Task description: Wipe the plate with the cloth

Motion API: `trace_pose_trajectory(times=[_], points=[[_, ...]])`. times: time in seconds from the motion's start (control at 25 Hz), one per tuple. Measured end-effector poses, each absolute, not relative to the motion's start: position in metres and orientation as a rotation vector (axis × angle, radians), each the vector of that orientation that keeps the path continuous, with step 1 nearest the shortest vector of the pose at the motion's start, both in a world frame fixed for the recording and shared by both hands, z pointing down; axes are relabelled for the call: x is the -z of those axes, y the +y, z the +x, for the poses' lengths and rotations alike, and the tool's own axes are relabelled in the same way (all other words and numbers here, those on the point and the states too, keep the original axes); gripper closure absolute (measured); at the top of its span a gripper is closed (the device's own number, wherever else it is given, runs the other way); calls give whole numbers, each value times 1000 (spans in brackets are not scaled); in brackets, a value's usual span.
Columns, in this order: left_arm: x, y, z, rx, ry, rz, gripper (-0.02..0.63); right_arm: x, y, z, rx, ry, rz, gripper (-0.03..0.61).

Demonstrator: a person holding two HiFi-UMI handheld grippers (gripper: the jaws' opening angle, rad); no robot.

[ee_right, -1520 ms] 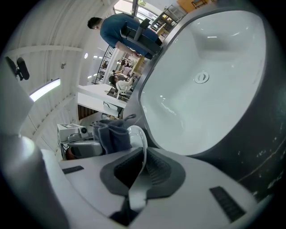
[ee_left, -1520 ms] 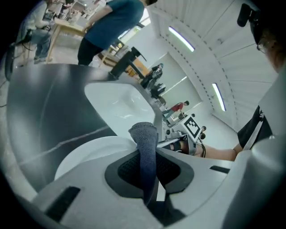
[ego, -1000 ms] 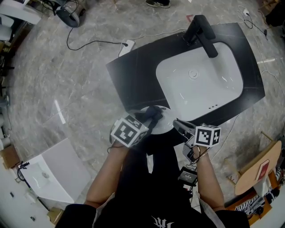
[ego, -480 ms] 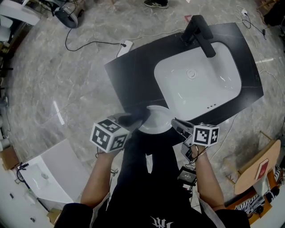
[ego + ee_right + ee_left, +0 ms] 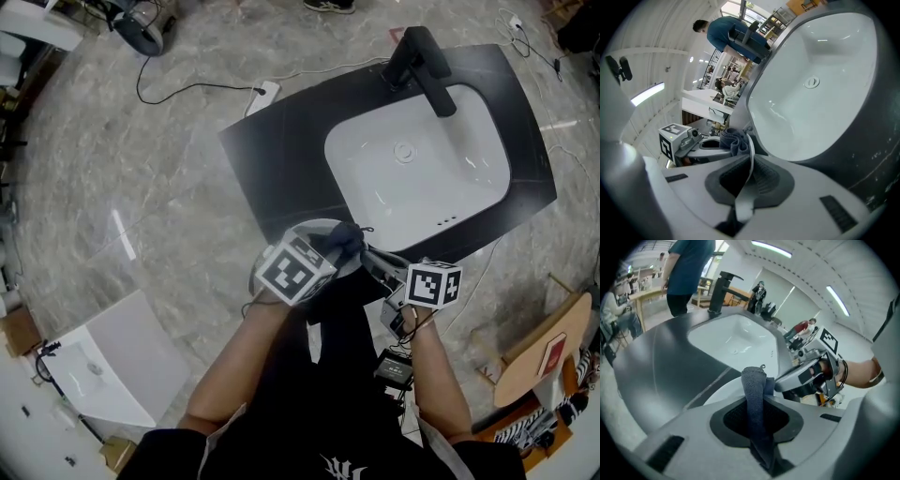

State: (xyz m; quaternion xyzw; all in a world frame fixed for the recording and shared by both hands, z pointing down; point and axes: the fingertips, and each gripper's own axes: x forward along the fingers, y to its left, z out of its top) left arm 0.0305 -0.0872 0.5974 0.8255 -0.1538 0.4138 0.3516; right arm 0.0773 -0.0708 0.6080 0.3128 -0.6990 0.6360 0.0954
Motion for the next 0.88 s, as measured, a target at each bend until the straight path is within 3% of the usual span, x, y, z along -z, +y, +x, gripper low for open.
trace_pose_trajectory(times=[0.44,0.88], points=[[-588,-95,-65,-1145,-603,2095,561,-608,-70,78,-1870,-2074,922,557],[-582,-93,-81,-1148,-668,2098,561,-604,-73,76,-1836,-2079,947,557]])
